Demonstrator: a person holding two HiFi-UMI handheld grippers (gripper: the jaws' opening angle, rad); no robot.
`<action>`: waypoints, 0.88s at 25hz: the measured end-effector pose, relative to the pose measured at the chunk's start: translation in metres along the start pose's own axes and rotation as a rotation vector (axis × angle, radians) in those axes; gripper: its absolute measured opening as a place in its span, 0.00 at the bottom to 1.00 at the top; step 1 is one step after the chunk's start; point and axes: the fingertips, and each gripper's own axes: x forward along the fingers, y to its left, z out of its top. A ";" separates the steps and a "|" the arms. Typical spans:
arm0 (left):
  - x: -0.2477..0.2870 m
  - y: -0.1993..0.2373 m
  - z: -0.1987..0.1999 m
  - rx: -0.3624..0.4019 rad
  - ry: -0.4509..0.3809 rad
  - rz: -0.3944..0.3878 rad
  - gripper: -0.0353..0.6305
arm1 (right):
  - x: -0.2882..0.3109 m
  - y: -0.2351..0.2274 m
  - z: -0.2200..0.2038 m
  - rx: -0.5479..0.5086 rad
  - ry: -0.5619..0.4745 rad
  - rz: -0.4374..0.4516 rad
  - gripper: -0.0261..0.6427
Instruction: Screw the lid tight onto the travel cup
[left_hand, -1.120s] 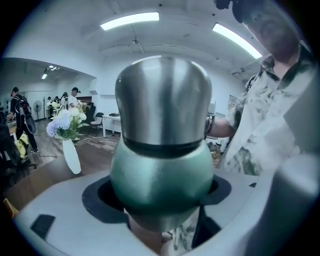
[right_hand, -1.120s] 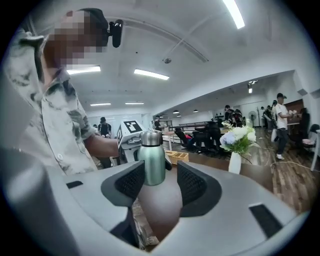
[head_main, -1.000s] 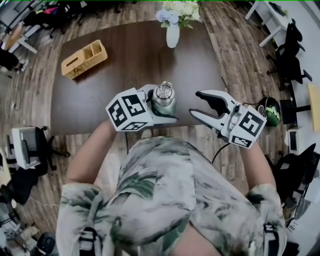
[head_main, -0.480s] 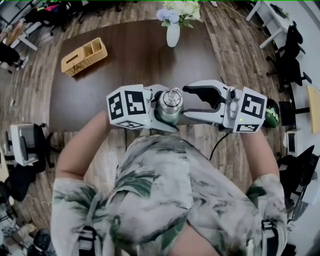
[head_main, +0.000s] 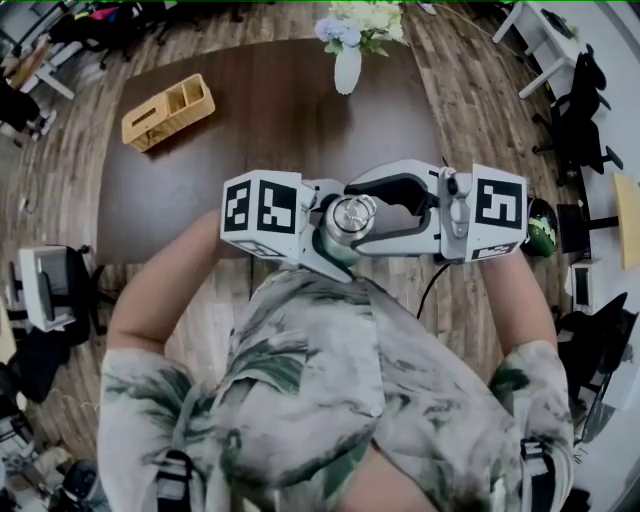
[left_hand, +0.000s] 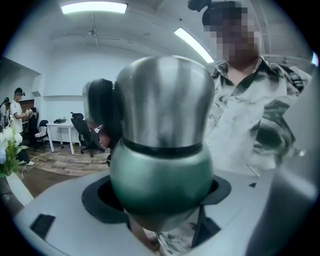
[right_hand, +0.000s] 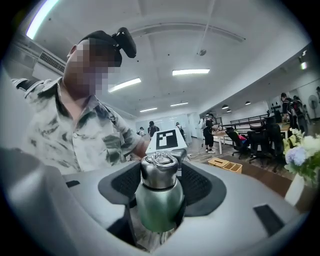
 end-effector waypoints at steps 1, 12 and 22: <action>0.000 -0.001 0.001 0.004 -0.003 -0.007 0.64 | 0.001 0.001 0.001 -0.004 0.002 0.009 0.44; -0.010 0.033 -0.012 -0.056 0.022 0.170 0.64 | -0.001 -0.023 -0.004 -0.019 -0.021 -0.162 0.41; -0.022 0.066 -0.029 -0.154 0.054 0.372 0.64 | -0.001 -0.050 -0.013 -0.007 -0.043 -0.416 0.41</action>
